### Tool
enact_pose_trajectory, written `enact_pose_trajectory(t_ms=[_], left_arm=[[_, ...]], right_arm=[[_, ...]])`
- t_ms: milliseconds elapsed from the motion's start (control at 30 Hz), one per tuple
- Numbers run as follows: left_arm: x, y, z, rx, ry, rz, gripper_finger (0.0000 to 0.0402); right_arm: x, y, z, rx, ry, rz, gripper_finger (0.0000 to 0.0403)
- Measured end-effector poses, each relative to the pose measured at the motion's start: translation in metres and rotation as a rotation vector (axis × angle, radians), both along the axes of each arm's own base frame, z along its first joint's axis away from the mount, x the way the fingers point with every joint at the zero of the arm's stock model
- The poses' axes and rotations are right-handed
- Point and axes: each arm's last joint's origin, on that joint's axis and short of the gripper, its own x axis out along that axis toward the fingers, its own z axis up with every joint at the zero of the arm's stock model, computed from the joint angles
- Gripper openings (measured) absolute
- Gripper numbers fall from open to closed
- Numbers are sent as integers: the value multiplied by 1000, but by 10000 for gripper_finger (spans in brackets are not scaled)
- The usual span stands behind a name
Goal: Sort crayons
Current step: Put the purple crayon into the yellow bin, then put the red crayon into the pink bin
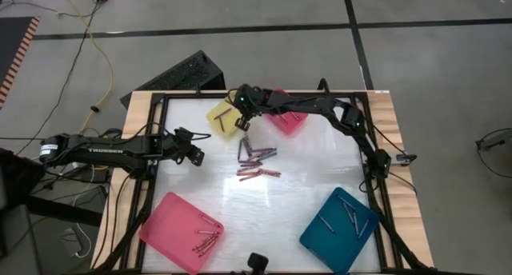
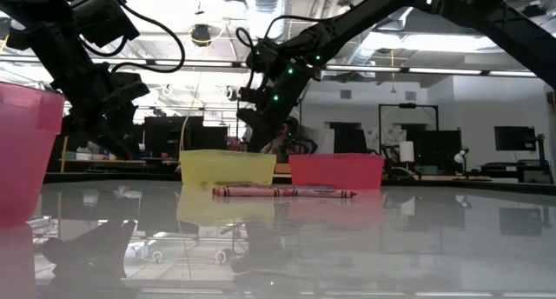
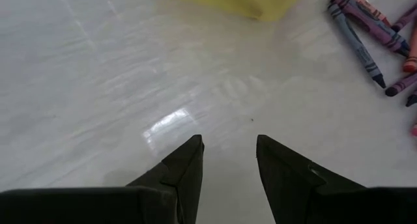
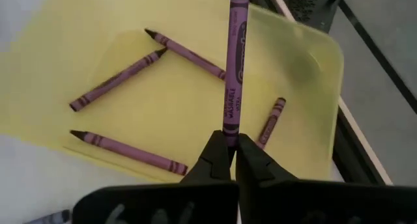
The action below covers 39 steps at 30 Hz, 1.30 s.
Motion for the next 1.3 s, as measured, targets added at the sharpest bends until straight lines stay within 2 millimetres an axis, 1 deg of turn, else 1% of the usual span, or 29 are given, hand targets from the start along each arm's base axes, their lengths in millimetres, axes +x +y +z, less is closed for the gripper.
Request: enact_pose_trajectory(t_ms=[100,167,267,400,767,1033,1100,1133,1300], left_arm=[[0,0,0,1,0,0,133],[0,0,0,1,0,0,133],[0,0,0,0,1,0,133],[0,0,0,0,2,0,133],[0,0,0,0,2,0,133],[0,0,0,0,2,0,133],[0,0,0,0,2,0,133],[0,0,0,0,2,0,133],[0,0,0,0,2,-1,133]], right_arm=[[0,-2,-3,1,7,-2,3],[3,-3,-8,-2,-2,-1,3],[3,-4,-14,7,21,-4,3],[2,-4,-16,18,37,-10,3],[1,-10,-12,11,25,-21,48],[1,-10,-12,10,30,-17,63],[0,-9,-9,9,29,-16,63],[0,-8,-5,8,24,-14,63],[-2,-6,35,17,-2,-3,63]])
